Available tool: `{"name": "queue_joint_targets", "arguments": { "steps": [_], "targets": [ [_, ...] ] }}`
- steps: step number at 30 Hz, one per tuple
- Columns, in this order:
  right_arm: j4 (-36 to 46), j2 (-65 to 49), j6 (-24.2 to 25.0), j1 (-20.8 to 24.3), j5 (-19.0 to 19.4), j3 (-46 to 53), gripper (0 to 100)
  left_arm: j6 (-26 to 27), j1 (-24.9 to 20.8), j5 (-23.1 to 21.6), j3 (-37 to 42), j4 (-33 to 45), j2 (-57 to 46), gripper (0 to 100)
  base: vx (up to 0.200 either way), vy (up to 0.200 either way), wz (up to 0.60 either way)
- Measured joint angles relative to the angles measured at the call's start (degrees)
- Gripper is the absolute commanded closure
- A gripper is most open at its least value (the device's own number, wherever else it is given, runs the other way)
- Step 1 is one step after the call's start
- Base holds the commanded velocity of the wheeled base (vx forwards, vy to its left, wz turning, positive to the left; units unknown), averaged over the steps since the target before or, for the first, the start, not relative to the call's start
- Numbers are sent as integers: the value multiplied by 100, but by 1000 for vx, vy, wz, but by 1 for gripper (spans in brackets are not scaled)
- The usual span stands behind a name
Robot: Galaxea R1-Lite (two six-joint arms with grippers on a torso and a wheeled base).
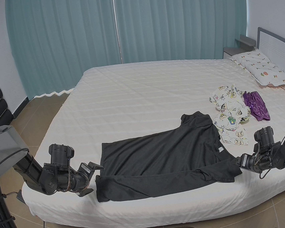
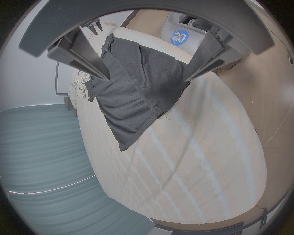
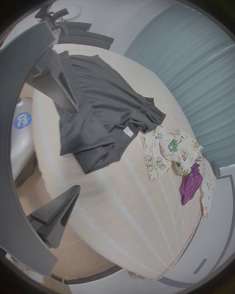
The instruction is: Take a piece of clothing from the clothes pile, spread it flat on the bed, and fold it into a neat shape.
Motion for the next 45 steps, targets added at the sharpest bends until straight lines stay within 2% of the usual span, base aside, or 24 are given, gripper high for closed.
{"name": "queue_joint_targets", "arguments": {
  "steps": [3, 5, 6, 8, 13, 21, 22, 35, 45],
  "targets": [
    [-202, 286, 106, -17, 182, -324, 0, 0, 0, -1, 0, 0, -2, 0, 0, 0, 0],
    [-277, 451, 117, -17, 414, -482, 0, -1, 1, -11, 0, -2, -5, 0, 0, 0, 0],
    [-338, 601, 112, -11, 663, -641, 0, -4, 1, -20, 0, 0, -6, 0, 0, 0, 0],
    [-383, 798, 73, -2, 845, -868, 0, -4, 1, -26, 0, 0, -6, 0, 0, 0, 0],
    [-428, 1349, -397, -44, 1131, -1399, 0, -1, 4, -37, 0, 0, -11, 0, 0, 0, 0],
    [-450, 1799, -539, -118, 1224, -1723, 0, -1, 1, -39, 0, 0, -16, 0, 0, 0, 0],
    [-461, 1836, -540, -118, 1224, -1734, 100, -1, 1, -39, 0, 0, -16, 0, 0, 0, 0],
    [-608, 1902, -413, -265, 1221, -1731, 100, -1, 4, -41, -2, 0, -17, 0, 0, 0, 0],
    [-827, 1819, 158, -399, 1301, -1775, 100, -1, 0, -41, -2, 0, -20, 0, 0, 0, 0]
  ]
}}
